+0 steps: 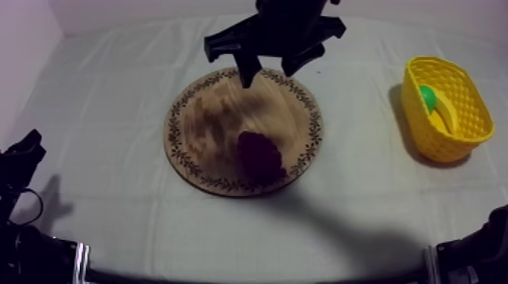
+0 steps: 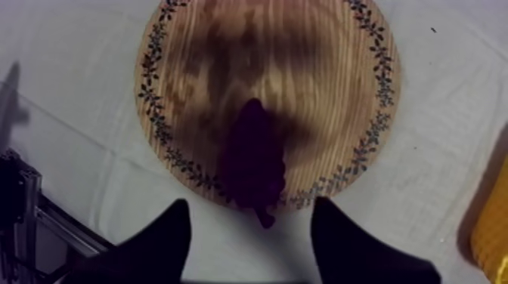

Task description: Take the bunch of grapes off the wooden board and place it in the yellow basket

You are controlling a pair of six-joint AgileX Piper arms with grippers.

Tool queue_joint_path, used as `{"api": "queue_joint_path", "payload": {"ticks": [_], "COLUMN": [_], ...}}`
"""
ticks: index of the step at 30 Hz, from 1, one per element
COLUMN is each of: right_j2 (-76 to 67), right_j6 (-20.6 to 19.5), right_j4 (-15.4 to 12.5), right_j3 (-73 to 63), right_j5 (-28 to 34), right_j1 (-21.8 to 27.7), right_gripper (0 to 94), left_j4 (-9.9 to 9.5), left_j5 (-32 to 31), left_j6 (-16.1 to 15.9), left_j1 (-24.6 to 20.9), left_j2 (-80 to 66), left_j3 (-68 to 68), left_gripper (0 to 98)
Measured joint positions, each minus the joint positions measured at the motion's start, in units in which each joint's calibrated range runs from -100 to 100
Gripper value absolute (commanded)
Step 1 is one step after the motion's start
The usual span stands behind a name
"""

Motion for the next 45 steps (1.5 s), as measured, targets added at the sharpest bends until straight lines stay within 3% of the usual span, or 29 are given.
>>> {"api": "queue_joint_path", "payload": {"ticks": [16,45], "right_j2": [6.2,25.1], "right_j6": [0.8,1.4], "right_j4": [-1.9,-3.7], "right_j3": [3.9,3.3], "right_j5": [-1.2,-7.5], "right_j1": [-0.3,-0.1], "right_gripper": [67.7,66.6], "left_j4": [0.0,0.0], "left_j5": [0.0,0.0], "left_j6": [0.0,0.0], "left_j1": [0.0,0.0], "left_j2": [0.0,0.0], "left_j3": [0.0,0.0], "left_gripper": [0.0,0.0]}}
